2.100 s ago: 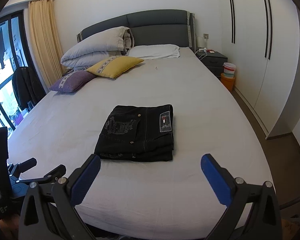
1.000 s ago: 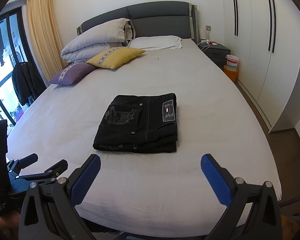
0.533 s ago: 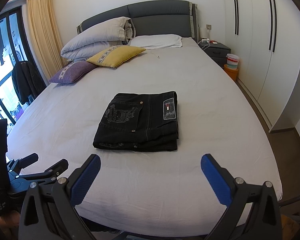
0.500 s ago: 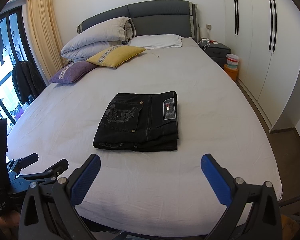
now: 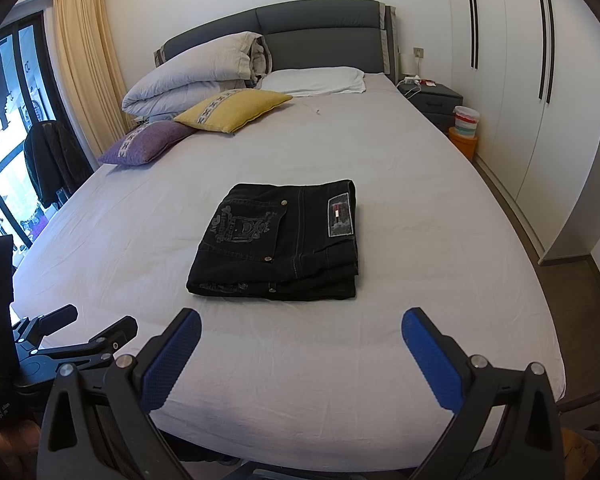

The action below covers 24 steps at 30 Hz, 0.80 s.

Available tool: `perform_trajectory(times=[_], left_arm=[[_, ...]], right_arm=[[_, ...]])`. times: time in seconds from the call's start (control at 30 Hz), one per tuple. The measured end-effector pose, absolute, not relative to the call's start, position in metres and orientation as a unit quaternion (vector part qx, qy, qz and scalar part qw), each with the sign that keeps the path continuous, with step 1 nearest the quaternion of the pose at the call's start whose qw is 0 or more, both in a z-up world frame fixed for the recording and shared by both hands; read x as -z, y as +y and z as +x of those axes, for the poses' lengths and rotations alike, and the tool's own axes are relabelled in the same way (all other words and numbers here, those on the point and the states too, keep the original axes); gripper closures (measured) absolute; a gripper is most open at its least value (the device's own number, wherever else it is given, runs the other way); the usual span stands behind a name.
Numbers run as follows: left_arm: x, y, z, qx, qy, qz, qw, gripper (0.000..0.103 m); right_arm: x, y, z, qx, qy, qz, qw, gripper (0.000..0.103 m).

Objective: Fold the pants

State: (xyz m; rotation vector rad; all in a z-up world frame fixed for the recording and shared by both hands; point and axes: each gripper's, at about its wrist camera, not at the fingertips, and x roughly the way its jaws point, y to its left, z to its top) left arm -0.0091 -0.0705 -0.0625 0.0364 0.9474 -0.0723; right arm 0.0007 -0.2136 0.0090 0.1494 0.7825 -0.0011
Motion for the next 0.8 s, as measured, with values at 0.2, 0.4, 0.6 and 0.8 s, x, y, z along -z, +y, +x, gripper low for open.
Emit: perform_trajectory(times=[0.2, 0.4, 0.6, 0.8], left_arm=[[0.0628, -0.0711, -0.0094, 0.035, 0.456, 0.017, 0.889, 0.000], [0.0635, -0.0714, -0.0100, 0.035, 0.458, 0.015, 0.888, 0.000], [0.0635, -0.0717, -0.0101, 0.034, 0.458, 0.015, 0.888, 0.000], [0.0636, -0.0719, -0.0101, 0.034, 0.458, 0.015, 0.888, 0.000]], right_arm=[[-0.0088, -0.2131, 0.0000, 0.001, 0.381, 0.073, 0.922, 0.000], [-0.0089, -0.2134, 0.0000, 0.001, 0.382, 0.073, 0.921, 0.000], [-0.0094, -0.2139, 0.0002, 0.000, 0.382, 0.073, 0.921, 0.000], [-0.0099, -0.2144, 0.0002, 0.001, 0.382, 0.073, 0.921, 0.000]])
